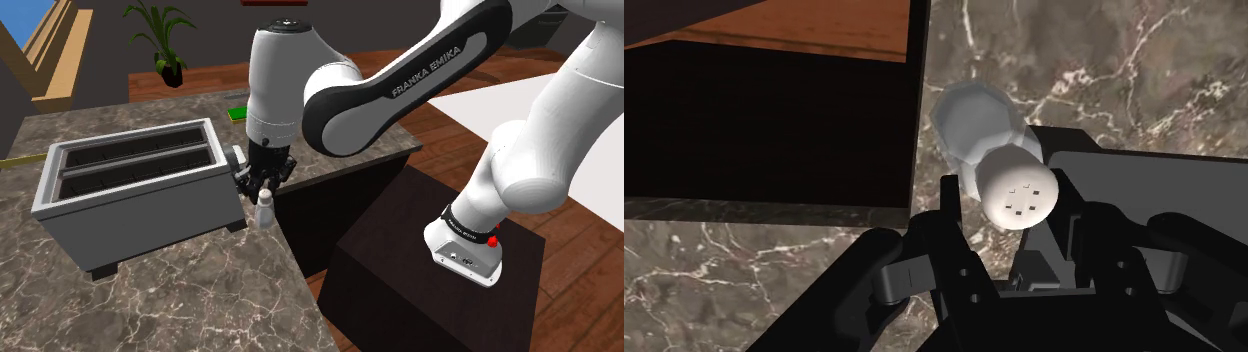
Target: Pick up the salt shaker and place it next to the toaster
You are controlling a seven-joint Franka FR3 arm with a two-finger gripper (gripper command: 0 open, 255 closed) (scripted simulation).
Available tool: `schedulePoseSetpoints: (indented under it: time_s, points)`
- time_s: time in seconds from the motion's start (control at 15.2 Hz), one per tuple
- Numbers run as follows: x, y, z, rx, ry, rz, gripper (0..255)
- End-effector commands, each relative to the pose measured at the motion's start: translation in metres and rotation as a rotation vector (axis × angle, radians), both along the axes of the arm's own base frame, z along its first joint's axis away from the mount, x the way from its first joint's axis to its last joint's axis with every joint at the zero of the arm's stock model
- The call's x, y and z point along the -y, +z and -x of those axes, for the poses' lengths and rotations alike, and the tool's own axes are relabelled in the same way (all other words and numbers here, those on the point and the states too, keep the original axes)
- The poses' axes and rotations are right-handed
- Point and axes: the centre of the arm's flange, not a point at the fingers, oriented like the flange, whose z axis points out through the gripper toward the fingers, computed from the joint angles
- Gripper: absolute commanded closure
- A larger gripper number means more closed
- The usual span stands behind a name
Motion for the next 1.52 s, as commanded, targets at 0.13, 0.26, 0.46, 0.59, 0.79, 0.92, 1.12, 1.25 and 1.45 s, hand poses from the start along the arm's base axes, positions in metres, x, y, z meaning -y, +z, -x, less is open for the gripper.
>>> schedulePoseSetpoints:
  time_s: [0.13, 0.26, 0.46, 0.59, 0.79, 0.92, 1.12, 1.25, 1.45]
  points:
    - [0.000, 0.000, 0.000, 0.000, 0.000, 0.000, 255]
    - [0.000, 0.000, 0.000, 0.000, 0.000, 0.000, 255]
    - [0.000, 0.000, 0.000, 0.000, 0.000, 0.000, 0]
    - [0.000, 0.000, 0.000, 0.000, 0.000, 0.000, 0]
    - [0.003, 0.026, 0.002, 0.000, 0.000, 0.000, 0]
    - [0.006, 0.049, 0.004, 0.000, 0.000, 0.000, 0]
    - [0.006, 0.049, 0.004, 0.000, 0.000, 0.000, 0]
    - [0.006, 0.049, 0.004, 0.000, 0.000, 0.000, 0]
    - [0.006, 0.049, 0.004, 0.000, 0.000, 0.000, 0]
